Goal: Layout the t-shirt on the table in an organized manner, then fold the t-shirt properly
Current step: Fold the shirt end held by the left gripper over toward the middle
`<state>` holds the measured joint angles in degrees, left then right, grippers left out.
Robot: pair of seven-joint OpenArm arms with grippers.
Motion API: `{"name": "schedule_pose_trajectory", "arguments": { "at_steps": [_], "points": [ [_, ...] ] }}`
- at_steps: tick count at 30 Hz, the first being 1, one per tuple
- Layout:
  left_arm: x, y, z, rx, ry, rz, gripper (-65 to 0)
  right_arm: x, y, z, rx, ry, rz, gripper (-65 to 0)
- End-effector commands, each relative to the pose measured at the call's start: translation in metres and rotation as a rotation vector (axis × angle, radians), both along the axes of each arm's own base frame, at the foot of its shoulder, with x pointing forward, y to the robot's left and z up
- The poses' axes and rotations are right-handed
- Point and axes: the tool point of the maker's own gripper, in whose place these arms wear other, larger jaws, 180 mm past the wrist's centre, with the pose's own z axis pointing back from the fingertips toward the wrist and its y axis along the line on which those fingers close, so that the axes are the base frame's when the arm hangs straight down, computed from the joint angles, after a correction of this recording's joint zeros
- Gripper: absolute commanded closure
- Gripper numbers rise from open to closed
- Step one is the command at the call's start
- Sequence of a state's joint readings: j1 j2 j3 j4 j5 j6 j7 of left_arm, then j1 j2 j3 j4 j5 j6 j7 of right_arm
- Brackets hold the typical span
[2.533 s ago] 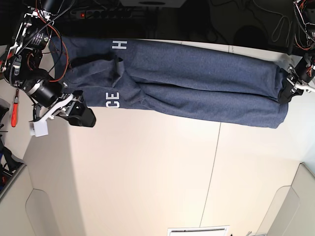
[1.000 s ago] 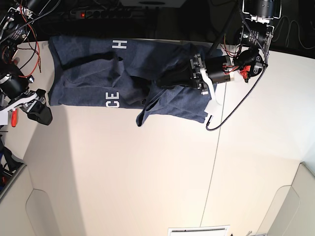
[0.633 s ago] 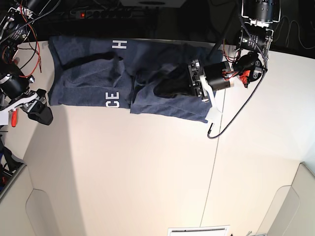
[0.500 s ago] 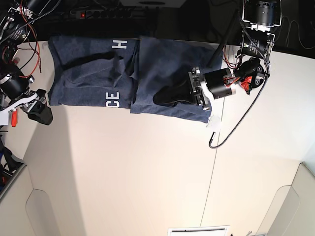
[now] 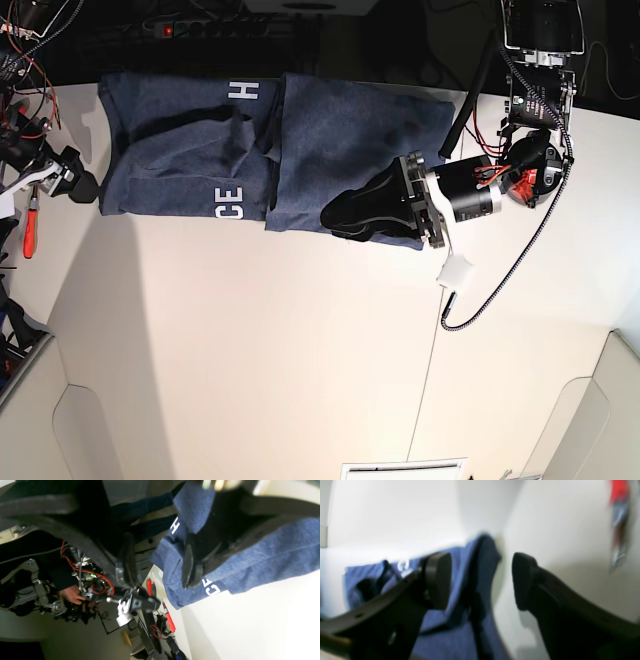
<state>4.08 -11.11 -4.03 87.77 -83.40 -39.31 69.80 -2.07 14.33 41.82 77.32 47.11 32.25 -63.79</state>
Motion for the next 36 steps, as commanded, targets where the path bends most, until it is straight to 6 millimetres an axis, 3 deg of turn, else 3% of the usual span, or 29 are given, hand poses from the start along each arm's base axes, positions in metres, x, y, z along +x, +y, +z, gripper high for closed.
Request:
{"name": "schedule_pose_trajectory", "arguments": {
  "at_steps": [1, 5, 14, 27, 29, 32, 34, 36],
  "points": [
    [0.007, 0.003, 0.014, -0.023, -0.05, 0.009, -32.9, 0.008, -0.005, 0.011, 0.02, -0.048, 0.0, -37.8],
    [0.007, 0.002, 0.014, -0.024, -0.049, 0.009, -32.9, -0.004, 0.008, -0.005, 0.147, 0.0, -0.006, -37.8],
    [0.007, 0.002, 0.014, -0.024, -0.05, 0.01, -32.8, -0.036, 0.018, -0.038, 0.206, 0.121, -0.018, -37.8],
    [0.012, 0.013, 0.016, -0.022, -0.057, 0.047, -32.8, -0.037, 0.064, -0.046, 0.248, 0.159, 0.12, -37.0],
    [0.016, 0.023, 0.017, -0.015, -0.061, 0.076, -32.8, -0.037, 0.066, -0.046, 0.248, 0.162, 0.126, -31.3],
    [0.02, 0.047, 0.016, 0.02, -0.066, 0.125, -32.4, -0.037, 0.063, -0.045, 0.247, 0.158, 0.119, -11.9],
    [0.019, 0.069, 0.011, 0.069, -0.059, 0.156, -25.1, -0.036, 0.061, -0.044, 0.245, 0.153, 0.111, 0.0],
    [0.015, 0.09, -0.001, 0.149, -0.036, 0.184, -12.6, -0.035, 0.057, -0.043, 0.244, 0.145, 0.098, 0.0]
  ]
}}
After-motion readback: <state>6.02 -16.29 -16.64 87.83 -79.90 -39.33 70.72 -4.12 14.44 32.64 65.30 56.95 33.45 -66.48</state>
